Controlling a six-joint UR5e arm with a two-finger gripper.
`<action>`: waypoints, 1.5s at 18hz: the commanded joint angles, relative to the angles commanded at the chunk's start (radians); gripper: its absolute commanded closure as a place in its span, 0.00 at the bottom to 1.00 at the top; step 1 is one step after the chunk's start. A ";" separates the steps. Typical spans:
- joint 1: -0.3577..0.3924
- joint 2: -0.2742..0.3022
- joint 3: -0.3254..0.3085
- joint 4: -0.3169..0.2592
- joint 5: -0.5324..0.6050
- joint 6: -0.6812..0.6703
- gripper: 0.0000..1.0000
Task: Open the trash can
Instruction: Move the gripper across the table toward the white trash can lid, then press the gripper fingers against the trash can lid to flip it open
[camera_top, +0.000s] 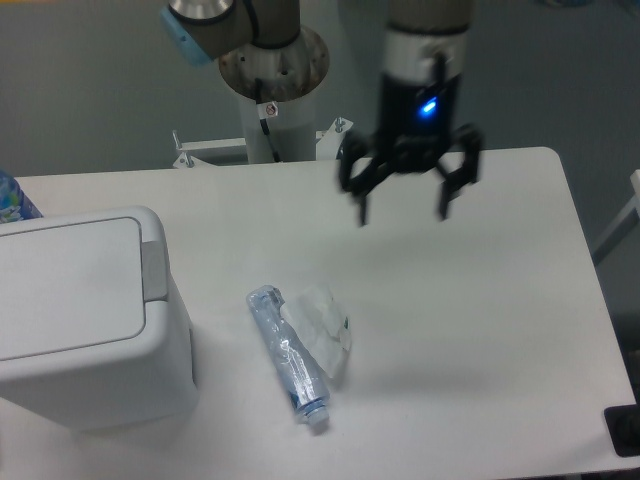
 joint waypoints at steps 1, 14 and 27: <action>-0.011 -0.006 0.000 0.000 -0.022 -0.015 0.00; -0.112 -0.023 -0.012 -0.005 -0.155 -0.144 0.00; -0.149 -0.025 -0.051 0.005 -0.146 -0.140 0.00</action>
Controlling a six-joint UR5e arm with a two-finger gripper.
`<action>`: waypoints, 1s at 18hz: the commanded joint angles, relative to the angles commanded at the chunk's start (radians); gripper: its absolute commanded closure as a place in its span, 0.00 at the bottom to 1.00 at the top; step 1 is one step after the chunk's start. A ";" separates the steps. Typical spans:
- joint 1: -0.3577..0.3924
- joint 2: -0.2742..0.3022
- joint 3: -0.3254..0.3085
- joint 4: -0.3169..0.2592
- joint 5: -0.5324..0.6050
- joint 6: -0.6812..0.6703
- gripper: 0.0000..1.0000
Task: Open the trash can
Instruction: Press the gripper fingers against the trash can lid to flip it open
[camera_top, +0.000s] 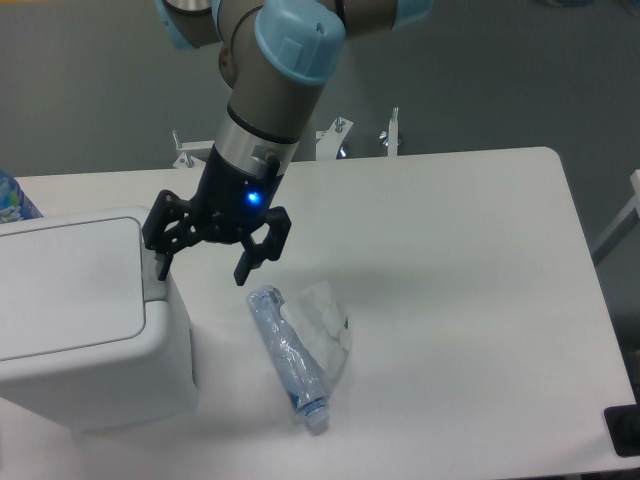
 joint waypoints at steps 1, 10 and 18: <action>0.000 0.000 -0.002 0.002 0.000 0.002 0.00; -0.005 -0.003 -0.002 0.006 0.002 0.003 0.00; -0.005 -0.008 -0.002 0.006 0.020 0.005 0.00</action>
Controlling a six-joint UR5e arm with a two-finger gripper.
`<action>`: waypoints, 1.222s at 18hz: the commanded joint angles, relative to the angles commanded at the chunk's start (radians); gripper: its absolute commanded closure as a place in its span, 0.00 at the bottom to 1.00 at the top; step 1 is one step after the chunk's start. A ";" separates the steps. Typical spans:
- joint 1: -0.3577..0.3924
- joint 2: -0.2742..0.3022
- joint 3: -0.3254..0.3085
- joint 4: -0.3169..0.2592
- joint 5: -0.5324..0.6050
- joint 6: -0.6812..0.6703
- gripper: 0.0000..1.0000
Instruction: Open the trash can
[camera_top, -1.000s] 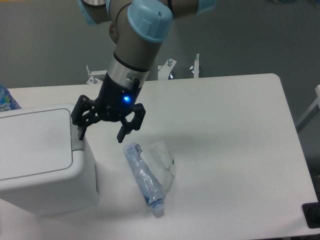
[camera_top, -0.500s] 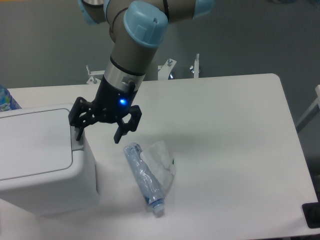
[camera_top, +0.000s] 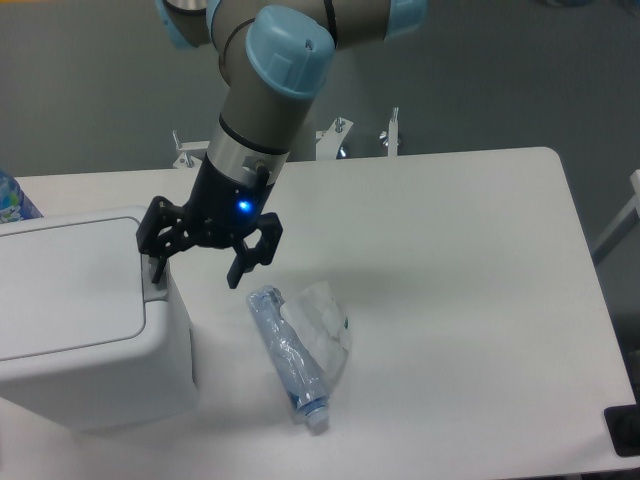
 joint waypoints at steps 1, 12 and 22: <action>0.000 0.000 -0.003 0.000 0.005 0.000 0.00; -0.003 -0.006 -0.011 0.002 0.005 0.002 0.00; 0.061 0.003 0.147 0.015 0.041 0.024 0.00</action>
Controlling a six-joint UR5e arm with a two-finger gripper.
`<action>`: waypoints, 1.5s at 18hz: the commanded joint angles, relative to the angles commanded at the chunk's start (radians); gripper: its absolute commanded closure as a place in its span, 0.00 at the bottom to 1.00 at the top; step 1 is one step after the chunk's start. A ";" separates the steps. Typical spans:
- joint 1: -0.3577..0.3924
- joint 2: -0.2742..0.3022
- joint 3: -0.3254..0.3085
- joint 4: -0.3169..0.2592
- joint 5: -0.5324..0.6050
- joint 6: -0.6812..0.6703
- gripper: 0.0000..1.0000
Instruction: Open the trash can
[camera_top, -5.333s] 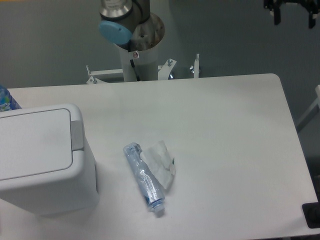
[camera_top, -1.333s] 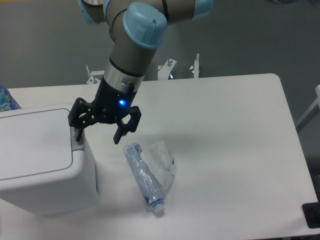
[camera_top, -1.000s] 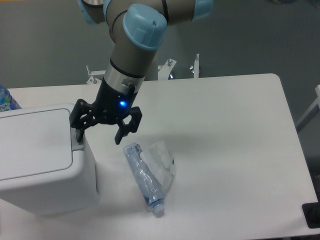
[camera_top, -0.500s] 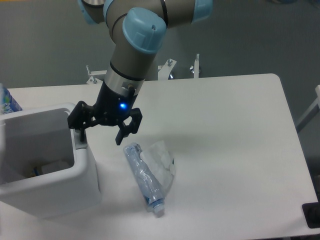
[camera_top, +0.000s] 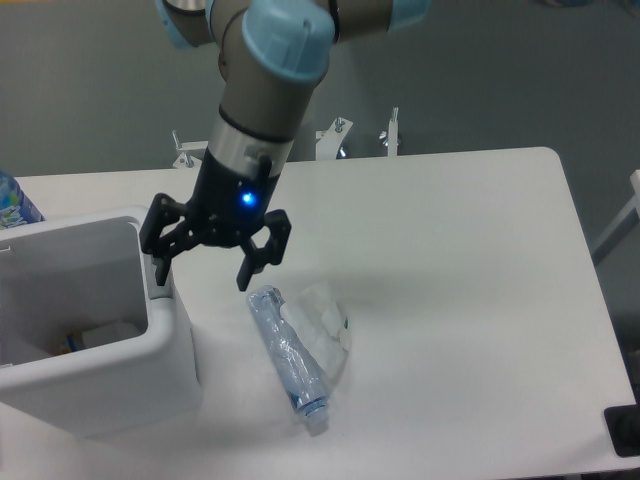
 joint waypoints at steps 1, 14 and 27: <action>0.015 0.002 0.009 0.000 0.027 0.021 0.00; 0.262 0.005 0.049 0.020 0.414 0.319 0.00; 0.402 0.058 -0.006 -0.159 0.638 1.148 0.00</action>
